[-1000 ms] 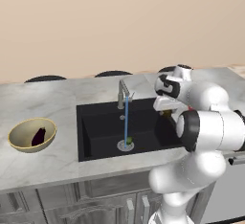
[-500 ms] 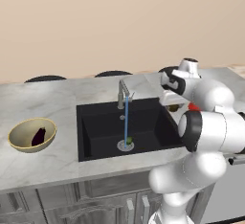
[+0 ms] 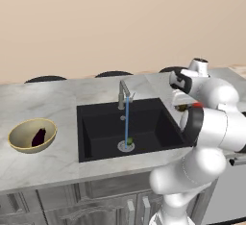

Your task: Pick the avocados from the sink and place them in one bowl. Place the eggplant in the other bowl. Then turn off the sink faucet.

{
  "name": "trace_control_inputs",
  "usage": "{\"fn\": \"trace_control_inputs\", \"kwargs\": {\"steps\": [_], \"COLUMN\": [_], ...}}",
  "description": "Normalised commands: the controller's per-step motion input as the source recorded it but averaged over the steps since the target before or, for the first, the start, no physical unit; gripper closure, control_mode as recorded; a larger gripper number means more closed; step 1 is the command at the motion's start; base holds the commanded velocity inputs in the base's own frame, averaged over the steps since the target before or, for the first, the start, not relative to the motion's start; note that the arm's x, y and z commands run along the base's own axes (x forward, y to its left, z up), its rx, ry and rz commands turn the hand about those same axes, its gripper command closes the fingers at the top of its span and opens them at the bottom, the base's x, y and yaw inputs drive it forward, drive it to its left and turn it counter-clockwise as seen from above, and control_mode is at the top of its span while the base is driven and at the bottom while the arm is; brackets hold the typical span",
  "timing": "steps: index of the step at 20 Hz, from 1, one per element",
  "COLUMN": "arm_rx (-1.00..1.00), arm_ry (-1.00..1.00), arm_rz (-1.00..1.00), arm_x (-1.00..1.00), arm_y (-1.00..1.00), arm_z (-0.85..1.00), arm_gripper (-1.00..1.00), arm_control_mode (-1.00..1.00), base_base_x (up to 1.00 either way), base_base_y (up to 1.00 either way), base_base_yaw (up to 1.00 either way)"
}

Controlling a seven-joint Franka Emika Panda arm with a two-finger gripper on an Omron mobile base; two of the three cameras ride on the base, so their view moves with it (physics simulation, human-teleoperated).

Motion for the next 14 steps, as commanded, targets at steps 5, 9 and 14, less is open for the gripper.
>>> {"fn": "trace_control_inputs", "kwargs": {"steps": [5, 9, 14], "arm_rx": [-0.02, -0.04, -0.03], "arm_ry": [0.00, 0.02, 0.02], "arm_rz": [0.00, 0.00, 0.00], "arm_x": [0.00, 0.00, 0.00], "arm_y": [-0.54, -0.53, -0.59], "arm_z": [0.05, 0.06, 0.00], "arm_gripper": [1.00, 1.00, 1.00], "arm_control_mode": [-1.00, -1.00, -1.00], "base_base_x": [0.00, 0.00, 0.00], "base_base_y": [0.00, 0.00, 0.00], "base_base_yaw": [0.00, 0.00, 0.00]}}
